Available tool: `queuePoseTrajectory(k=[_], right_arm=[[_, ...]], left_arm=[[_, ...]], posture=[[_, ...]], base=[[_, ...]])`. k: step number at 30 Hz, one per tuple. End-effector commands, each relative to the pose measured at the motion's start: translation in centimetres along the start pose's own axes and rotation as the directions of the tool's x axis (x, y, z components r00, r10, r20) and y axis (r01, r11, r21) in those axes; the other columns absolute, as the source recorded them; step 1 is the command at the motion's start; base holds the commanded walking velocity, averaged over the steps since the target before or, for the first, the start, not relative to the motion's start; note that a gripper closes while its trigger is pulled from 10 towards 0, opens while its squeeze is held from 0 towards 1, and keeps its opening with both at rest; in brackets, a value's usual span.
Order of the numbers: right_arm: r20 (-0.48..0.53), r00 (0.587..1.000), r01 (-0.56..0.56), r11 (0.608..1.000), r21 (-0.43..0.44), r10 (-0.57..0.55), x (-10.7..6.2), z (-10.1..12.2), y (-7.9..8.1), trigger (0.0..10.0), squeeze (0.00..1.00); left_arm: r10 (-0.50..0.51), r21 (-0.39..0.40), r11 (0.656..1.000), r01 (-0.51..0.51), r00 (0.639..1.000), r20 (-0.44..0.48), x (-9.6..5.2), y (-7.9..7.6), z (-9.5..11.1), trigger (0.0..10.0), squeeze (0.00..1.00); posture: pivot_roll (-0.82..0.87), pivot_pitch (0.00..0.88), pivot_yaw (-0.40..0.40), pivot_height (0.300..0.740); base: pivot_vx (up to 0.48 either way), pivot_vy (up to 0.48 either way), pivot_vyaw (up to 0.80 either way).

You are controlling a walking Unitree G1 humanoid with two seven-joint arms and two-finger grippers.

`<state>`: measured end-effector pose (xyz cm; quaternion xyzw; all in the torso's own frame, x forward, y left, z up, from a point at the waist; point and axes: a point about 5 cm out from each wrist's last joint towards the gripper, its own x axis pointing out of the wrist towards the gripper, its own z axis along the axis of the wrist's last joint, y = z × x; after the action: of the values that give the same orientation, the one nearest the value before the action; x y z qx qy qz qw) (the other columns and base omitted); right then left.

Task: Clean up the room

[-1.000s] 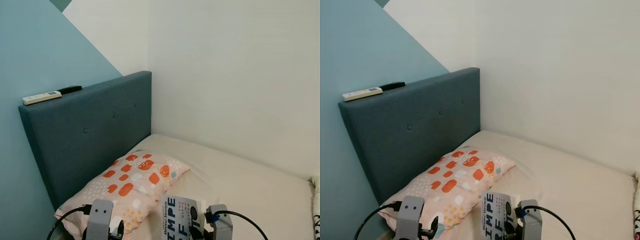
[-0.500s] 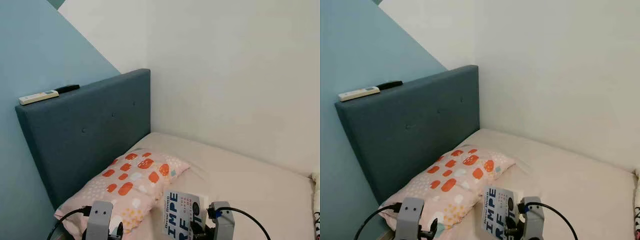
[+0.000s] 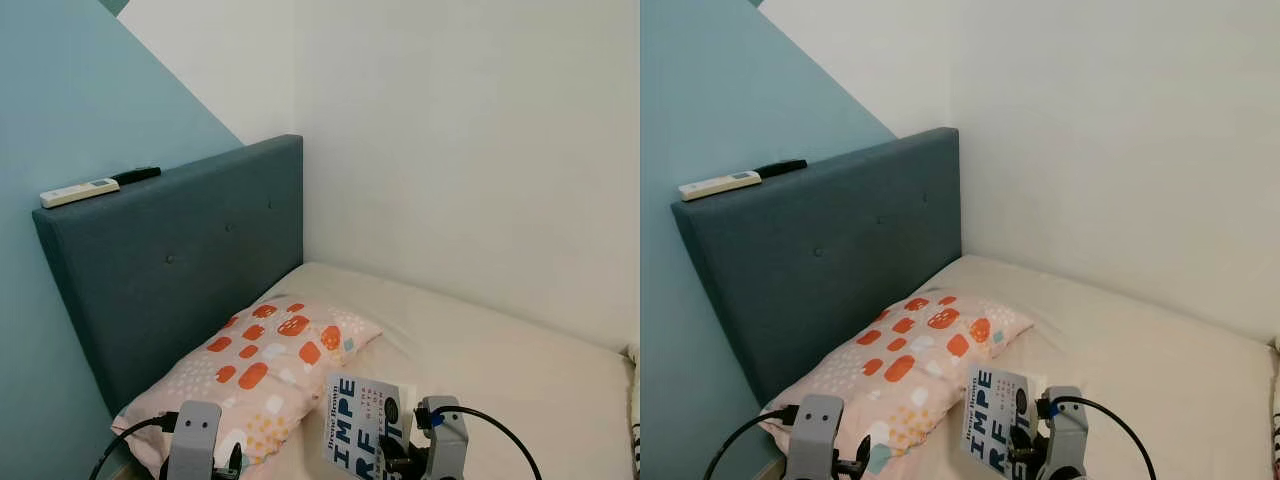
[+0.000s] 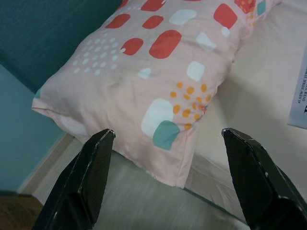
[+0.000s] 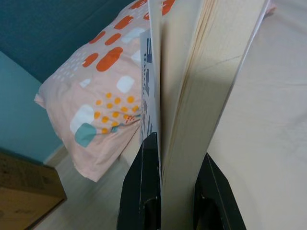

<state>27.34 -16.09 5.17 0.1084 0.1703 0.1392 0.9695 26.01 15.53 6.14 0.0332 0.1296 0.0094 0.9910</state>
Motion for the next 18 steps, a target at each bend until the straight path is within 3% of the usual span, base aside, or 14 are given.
queuePoseTrajectory(k=[1,11,18], right_arm=[[0.025,1.000,-0.004,1.000,0.019,0.004,-0.14,0.30,0.03,10.0,0.00],[0.024,1.000,-0.005,1.000,0.026,0.005,-0.31,0.17,0.13,10.0,0.00],[0.020,1.000,-0.006,1.000,0.027,0.006,-0.29,0.13,0.08,10.0,0.00]], left_arm=[[-0.003,0.014,1.000,0.003,1.000,-0.021,-0.06,-0.04,-0.35,10.0,0.00],[-0.005,0.004,1.000,0.005,0.999,-0.037,-0.14,-0.14,-0.60,10.0,0.00],[-0.005,0.006,1.000,0.005,0.999,-0.039,-0.15,-0.12,-0.69,10.0,0.00]], posture=[[-0.06,0.106,0.002,0.675],[-0.07,0.117,0.009,0.631],[-0.07,0.120,0.008,0.631]], base=[[0.000,0.000,0.00],[0.000,0.000,0.00],[0.000,0.000,0.00]])
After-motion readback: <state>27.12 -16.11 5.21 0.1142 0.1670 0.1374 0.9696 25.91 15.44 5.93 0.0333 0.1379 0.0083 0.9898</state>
